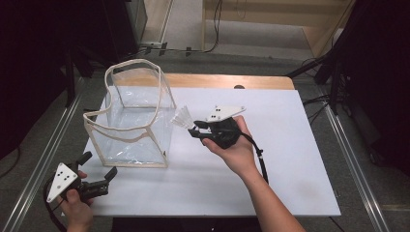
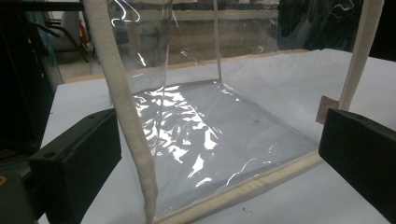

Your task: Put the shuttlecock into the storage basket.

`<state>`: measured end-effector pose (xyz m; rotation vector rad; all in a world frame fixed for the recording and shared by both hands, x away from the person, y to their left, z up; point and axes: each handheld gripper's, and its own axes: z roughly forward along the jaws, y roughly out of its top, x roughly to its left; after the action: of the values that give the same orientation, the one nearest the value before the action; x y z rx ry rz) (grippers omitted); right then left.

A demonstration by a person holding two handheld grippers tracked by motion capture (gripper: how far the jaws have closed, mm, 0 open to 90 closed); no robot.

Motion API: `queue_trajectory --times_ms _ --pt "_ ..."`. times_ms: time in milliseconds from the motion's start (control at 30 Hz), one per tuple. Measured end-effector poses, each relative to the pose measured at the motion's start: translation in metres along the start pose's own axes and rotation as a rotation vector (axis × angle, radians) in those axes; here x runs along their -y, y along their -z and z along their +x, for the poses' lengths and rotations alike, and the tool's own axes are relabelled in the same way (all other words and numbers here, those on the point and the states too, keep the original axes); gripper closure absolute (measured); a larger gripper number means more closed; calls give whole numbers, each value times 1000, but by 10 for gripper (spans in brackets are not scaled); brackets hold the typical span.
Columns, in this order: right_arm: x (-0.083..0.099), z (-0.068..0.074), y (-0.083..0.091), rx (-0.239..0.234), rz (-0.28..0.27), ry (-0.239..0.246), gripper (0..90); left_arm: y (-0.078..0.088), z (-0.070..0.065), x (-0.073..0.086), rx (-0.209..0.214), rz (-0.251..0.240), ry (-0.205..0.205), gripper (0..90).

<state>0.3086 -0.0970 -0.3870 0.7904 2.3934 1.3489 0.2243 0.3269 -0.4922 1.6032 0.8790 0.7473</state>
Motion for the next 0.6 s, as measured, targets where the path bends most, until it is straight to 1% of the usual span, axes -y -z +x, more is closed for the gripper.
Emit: queue_trajectory --times_ms 600 --pt "-13 2 0 -1 -21 12 630 0 0 0 2 -2 1 0"
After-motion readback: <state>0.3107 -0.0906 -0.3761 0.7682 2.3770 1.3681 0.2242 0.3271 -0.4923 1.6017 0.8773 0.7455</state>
